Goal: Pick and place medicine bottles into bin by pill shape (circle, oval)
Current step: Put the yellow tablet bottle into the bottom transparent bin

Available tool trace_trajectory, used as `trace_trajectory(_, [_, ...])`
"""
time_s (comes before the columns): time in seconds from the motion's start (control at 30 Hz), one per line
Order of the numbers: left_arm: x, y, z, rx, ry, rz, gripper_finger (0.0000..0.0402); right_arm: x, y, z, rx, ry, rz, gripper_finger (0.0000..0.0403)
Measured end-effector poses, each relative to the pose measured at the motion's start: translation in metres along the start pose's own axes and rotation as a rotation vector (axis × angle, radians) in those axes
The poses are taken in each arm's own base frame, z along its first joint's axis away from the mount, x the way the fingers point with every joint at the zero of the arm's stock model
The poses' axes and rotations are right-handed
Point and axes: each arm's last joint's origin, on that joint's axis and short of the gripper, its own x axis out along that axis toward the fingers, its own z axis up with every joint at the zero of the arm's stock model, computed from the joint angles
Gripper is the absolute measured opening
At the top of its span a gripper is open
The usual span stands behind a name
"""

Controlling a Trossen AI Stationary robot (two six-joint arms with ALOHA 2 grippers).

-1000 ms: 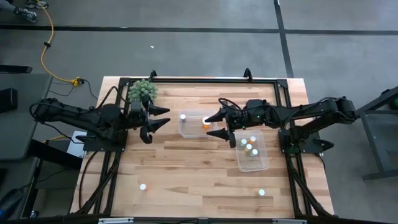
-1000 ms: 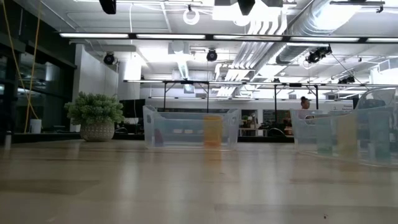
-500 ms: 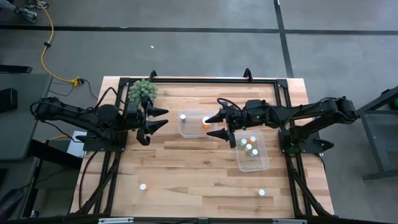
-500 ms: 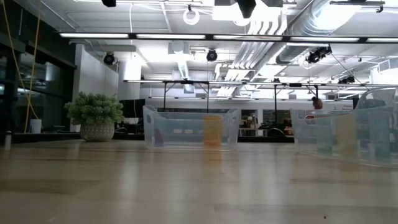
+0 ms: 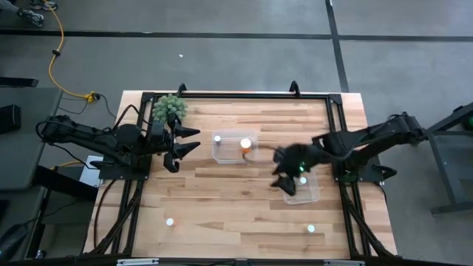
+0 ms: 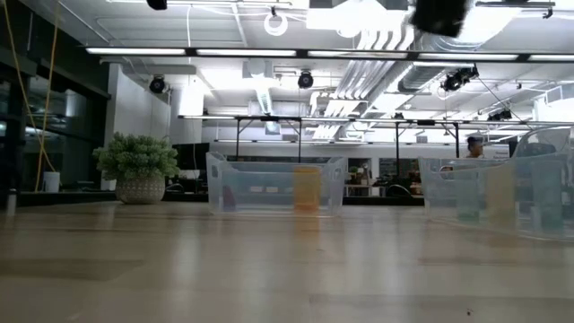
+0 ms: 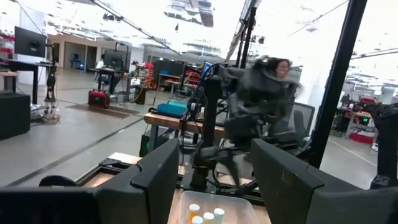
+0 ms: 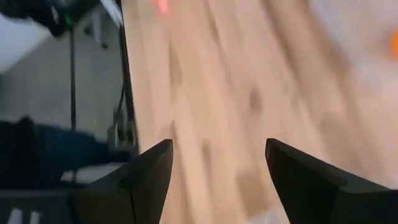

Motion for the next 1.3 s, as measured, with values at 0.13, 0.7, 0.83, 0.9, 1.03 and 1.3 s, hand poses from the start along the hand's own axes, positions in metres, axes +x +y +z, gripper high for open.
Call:
trace_trajectory(0.13, [0.0, 0.0, 0.0, 0.018, 0.0, 0.0, 0.0188, -0.003, 0.019, -0.026, 0.18, 0.136, -0.027, 0.0248])
trace_trajectory(0.7, [0.0, 0.0, 0.0, 0.018, 0.0, -0.004, 0.0188, 0.049, 0.075, -0.146, 0.826, 0.456, -0.477, 0.0248])
trace_trajectory(0.83, [0.0, 0.0, 0.0, 0.018, 0.0, -0.004, 0.0188, 0.074, 0.074, -0.161, 0.849, 0.453, -0.589, 0.0248])
trace_trajectory(0.9, [0.0, 0.0, 0.0, 0.018, -0.001, -0.004, 0.0188, 0.083, 0.072, -0.164, 0.85, 0.453, -0.61, 0.0248])
trace_trajectory(1.03, [0.0, 0.0, 0.001, 0.016, -0.007, -0.005, 0.0188, 0.098, 0.072, -0.17, 0.861, 0.497, -0.63, 0.0248])
trace_trajectory(1.3, [0.0, 0.0, 0.001, 0.014, -0.008, -0.005, 0.0188, 0.11, 0.068, -0.177, 0.854, 0.539, -0.691, 0.0247])
